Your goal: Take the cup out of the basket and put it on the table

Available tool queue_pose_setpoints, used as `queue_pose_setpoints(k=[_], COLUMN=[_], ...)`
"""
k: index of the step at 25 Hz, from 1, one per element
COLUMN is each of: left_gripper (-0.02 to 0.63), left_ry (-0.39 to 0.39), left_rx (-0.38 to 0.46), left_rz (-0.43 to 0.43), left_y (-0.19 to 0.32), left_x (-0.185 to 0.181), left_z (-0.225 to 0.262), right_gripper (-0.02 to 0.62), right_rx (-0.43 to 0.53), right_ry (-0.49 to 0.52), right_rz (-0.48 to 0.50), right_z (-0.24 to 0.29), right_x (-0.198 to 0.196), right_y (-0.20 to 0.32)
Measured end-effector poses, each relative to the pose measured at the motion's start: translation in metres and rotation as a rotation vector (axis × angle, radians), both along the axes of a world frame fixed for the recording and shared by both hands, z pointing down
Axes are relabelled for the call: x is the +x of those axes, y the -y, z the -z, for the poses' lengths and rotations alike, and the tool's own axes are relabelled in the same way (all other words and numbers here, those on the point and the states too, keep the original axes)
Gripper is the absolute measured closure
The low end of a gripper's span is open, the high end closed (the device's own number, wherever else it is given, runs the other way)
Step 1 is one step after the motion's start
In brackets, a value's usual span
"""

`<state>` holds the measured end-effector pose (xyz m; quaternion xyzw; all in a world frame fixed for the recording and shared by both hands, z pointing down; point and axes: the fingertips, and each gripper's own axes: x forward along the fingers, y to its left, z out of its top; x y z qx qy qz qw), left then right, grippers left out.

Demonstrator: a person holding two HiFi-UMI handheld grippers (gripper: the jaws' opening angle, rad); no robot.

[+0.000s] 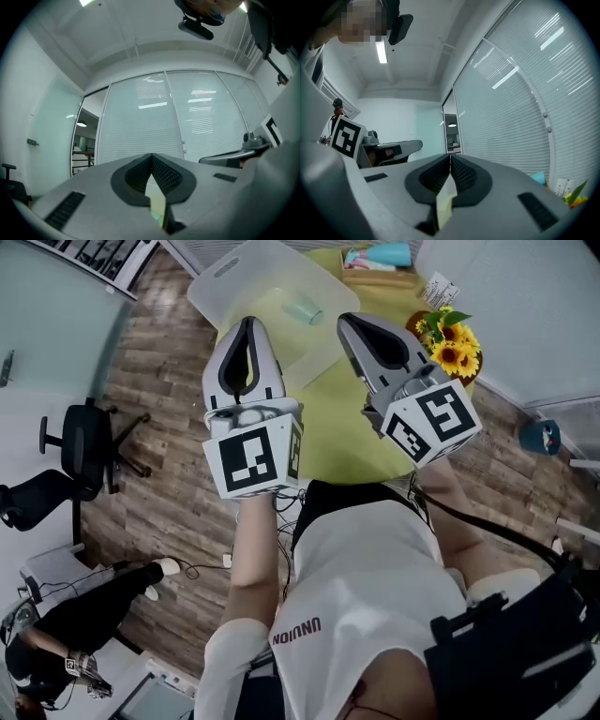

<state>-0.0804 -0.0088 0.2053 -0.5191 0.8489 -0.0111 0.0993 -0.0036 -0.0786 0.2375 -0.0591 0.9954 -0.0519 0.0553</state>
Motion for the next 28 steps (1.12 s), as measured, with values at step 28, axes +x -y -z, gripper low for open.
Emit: queue_pose_setpoints(k=[28], left_gripper=[0.592], left_ry=[-0.005], left_rx=[-0.075], left_rz=[-0.232], left_y=[0.085], left_x=[-0.121], left_z=[-0.019], right_gripper=[0.575], right_rx=[-0.038], right_ry=[-0.044], right_rz=[-0.259], right_z=[-0.016], right_x=[-0.097], right_y=[0.055])
